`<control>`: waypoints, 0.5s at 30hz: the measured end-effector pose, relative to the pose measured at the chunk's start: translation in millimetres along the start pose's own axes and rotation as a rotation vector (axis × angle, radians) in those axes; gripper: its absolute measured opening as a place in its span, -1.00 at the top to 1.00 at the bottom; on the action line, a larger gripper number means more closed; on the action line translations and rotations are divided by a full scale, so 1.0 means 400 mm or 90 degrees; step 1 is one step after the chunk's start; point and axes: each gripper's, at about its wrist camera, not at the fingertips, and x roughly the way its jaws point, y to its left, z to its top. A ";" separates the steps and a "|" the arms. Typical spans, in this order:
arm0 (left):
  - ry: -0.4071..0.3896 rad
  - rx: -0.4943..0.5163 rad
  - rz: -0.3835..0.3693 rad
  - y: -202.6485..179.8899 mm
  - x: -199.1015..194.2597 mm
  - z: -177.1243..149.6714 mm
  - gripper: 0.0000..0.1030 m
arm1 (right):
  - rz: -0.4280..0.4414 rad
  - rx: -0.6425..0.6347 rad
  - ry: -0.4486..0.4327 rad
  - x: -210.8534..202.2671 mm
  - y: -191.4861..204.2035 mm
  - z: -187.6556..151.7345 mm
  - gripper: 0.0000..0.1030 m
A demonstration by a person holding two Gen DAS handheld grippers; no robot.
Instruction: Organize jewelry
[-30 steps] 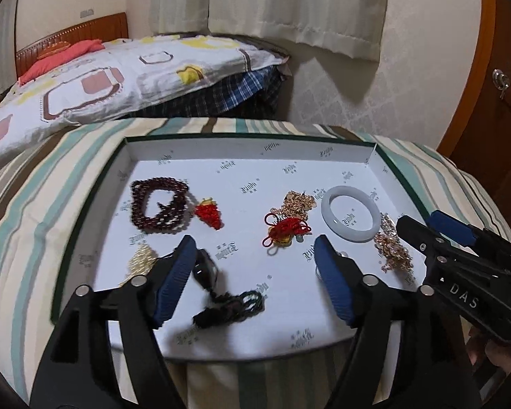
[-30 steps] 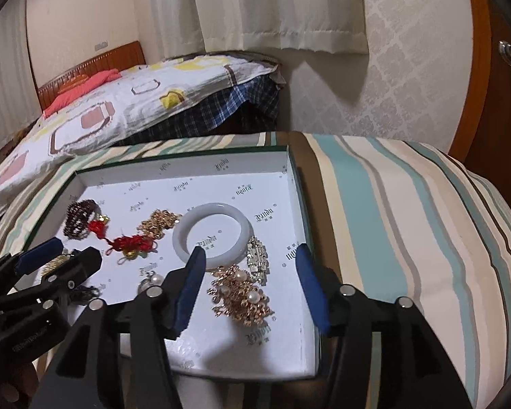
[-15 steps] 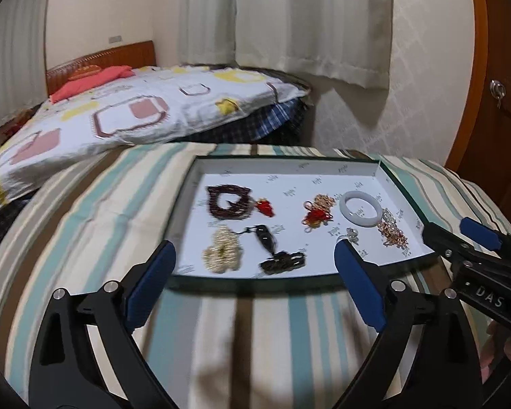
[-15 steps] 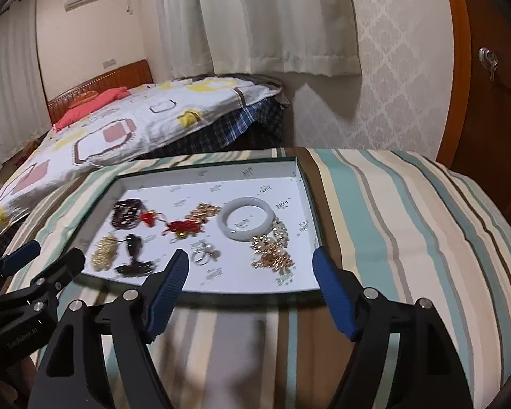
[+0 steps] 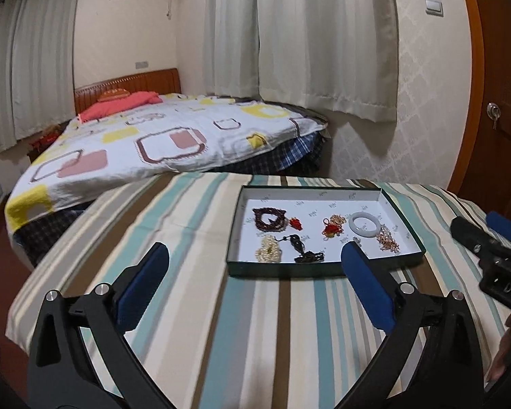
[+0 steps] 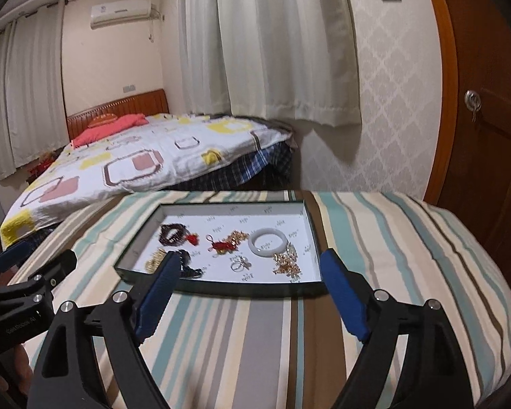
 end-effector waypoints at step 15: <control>-0.046 -0.029 -0.003 0.046 -0.184 0.017 -0.91 | -0.013 -0.010 -0.063 -0.168 0.014 0.022 -0.63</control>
